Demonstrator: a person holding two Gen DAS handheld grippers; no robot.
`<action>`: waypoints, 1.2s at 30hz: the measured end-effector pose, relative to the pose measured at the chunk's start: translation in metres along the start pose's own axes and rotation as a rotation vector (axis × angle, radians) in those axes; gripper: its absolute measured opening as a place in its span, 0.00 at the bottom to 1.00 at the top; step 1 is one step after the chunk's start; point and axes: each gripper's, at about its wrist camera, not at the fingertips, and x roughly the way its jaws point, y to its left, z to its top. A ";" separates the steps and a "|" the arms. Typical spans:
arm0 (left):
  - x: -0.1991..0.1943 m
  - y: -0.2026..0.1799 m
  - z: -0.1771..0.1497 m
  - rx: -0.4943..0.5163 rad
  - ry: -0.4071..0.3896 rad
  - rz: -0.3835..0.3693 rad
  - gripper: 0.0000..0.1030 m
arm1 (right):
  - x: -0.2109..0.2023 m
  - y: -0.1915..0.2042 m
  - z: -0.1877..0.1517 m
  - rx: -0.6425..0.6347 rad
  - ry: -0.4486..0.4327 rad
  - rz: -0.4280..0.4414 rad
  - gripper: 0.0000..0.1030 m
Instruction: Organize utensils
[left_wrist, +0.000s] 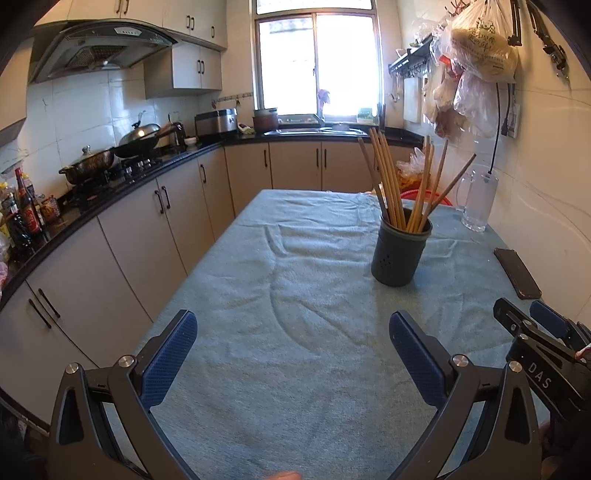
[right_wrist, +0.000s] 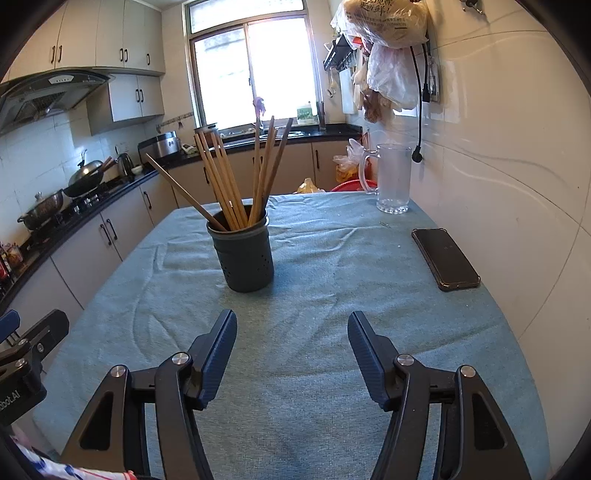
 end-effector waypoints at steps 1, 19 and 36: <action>0.002 0.000 -0.001 0.000 0.007 -0.003 1.00 | 0.001 0.000 0.000 -0.001 0.002 -0.001 0.65; 0.011 -0.003 -0.002 -0.007 0.042 -0.019 1.00 | 0.004 0.004 -0.002 -0.019 0.001 -0.012 0.68; 0.013 -0.003 -0.003 -0.006 0.035 -0.003 1.00 | 0.005 0.006 -0.005 -0.031 -0.003 -0.015 0.69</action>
